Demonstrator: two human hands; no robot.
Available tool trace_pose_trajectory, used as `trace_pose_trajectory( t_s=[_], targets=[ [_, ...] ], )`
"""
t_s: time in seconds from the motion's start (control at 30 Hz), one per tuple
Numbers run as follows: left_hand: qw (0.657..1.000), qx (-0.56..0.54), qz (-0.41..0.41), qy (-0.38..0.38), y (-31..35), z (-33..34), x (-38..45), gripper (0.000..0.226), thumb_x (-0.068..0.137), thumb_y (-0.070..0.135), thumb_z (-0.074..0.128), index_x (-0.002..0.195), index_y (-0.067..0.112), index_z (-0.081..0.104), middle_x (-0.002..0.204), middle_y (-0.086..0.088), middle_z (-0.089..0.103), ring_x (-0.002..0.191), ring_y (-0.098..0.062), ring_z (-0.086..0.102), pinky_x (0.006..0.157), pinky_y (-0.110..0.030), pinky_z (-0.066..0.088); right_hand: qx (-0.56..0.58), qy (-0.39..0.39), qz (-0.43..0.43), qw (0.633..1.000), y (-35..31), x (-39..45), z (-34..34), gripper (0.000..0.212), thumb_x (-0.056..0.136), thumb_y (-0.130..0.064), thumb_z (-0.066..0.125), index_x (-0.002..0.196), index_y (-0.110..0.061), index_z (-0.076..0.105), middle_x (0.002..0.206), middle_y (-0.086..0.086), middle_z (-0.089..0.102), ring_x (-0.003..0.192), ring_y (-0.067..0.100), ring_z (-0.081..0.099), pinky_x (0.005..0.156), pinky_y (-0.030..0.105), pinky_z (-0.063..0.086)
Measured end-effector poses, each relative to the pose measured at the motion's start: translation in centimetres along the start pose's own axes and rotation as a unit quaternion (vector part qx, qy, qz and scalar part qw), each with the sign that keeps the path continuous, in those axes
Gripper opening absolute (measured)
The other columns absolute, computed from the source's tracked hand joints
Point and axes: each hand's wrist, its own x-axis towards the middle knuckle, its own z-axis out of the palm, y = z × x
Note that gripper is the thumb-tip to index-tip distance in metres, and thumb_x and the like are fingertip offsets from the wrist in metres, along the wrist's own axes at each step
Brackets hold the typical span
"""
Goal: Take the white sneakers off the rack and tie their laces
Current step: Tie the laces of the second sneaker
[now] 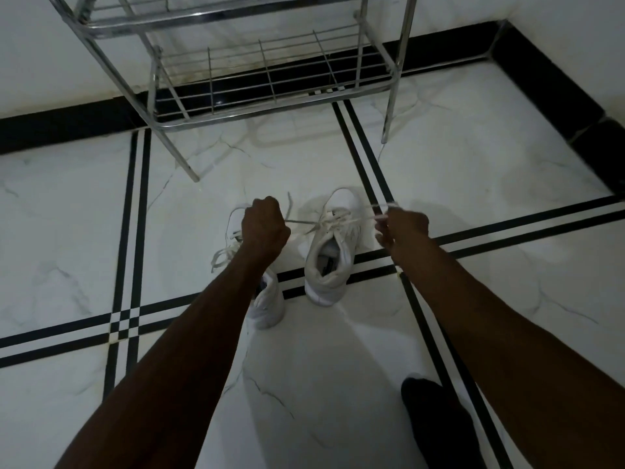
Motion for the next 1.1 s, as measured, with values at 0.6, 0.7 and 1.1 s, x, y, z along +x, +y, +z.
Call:
trace_pose_trajectory(
  t_s=[0.6, 0.7, 1.1],
  targets=[
    [0.809, -0.52, -0.269, -0.057, 4.6, 4.6, -2.0, 0.015, 0.08, 0.013, 0.081, 0.071, 0.009, 0.07, 0.089, -0.018, 0.072, 0.093, -0.032, 0.072, 0.088, -0.043, 0.06, -0.143, -0.158, -0.099, 0.972, 4.6, -1.1, 1.7, 0.017, 0.091, -0.028, 0.07, 0.084, -0.013, 0.065, 0.07, 0.005, 0.062, 0.055, 0.014, 0.05, 0.052, 0.028, 0.042],
    [0.836, -0.495, -0.237, 0.009, 4.2, 4.7, -3.6, 0.021, 0.086, 0.021, 0.078, 0.071, 0.01, 0.07, 0.071, -0.012, 0.068, 0.069, -0.021, 0.065, 0.067, -0.033, 0.056, -0.144, -0.134, -0.132, 0.972, 4.3, -0.8, 2.3, 0.008, 0.093, -0.021, 0.068, 0.087, -0.017, 0.065, 0.081, 0.005, 0.067, 0.061, 0.015, 0.057, 0.054, 0.028, 0.049],
    [0.847, -0.475, -0.204, 0.122, 4.7, 5.1, -7.2, 0.007, 0.098, 0.009, 0.042, 0.095, 0.01, 0.048, 0.083, 0.001, 0.065, 0.081, -0.017, 0.067, 0.085, -0.046, 0.058, -0.161, -0.102, -0.119, 0.974, 5.7, -0.2, 2.9, 0.024, 0.093, -0.028, 0.064, 0.103, -0.007, 0.07, 0.098, 0.013, 0.074, 0.088, 0.028, 0.071, 0.079, 0.04, 0.06]
  ],
)
